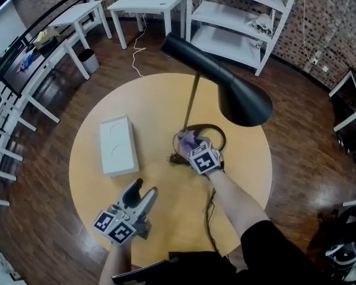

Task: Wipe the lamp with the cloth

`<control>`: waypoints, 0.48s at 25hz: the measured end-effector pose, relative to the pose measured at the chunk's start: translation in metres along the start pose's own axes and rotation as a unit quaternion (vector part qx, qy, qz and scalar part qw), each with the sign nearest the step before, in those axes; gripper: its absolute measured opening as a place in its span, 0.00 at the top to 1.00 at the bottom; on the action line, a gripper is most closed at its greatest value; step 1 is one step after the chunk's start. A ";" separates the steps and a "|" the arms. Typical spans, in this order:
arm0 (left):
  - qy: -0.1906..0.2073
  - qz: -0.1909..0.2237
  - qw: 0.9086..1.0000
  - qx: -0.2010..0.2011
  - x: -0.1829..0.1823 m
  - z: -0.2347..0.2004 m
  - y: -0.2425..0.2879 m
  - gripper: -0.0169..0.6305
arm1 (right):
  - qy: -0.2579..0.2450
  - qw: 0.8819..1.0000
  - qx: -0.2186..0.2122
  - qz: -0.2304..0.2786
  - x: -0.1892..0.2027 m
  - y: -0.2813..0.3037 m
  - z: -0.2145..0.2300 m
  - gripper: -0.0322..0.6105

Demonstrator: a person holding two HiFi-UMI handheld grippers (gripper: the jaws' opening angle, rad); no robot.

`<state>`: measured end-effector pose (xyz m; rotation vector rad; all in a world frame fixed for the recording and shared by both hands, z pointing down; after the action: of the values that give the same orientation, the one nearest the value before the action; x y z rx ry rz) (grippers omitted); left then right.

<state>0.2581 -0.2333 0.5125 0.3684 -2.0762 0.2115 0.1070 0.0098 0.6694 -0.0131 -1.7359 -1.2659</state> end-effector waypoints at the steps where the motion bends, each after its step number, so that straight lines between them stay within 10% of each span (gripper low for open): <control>1: -0.006 0.005 1.000 -0.007 0.001 0.002 -0.001 0.56 | -0.006 1.000 0.000 -0.007 0.004 0.002 0.001 0.80; 12: -0.041 0.031 0.997 -0.053 0.030 0.019 0.012 0.56 | 0.054 0.998 -0.020 -0.041 0.059 -0.026 0.069 0.80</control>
<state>0.2241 -0.2327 0.5288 0.2515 -2.1720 0.1239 0.0161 0.0204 0.6900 0.1019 -1.6322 -1.3359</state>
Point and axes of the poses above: the fingertips, and each gripper's own axes: y forward along the fingers, z to its right, x out of its underside, the point moved 6 cm from there along -y, backward along the fingers, and after that the axes turned 5 degrees about y, right-handed, at the moved point
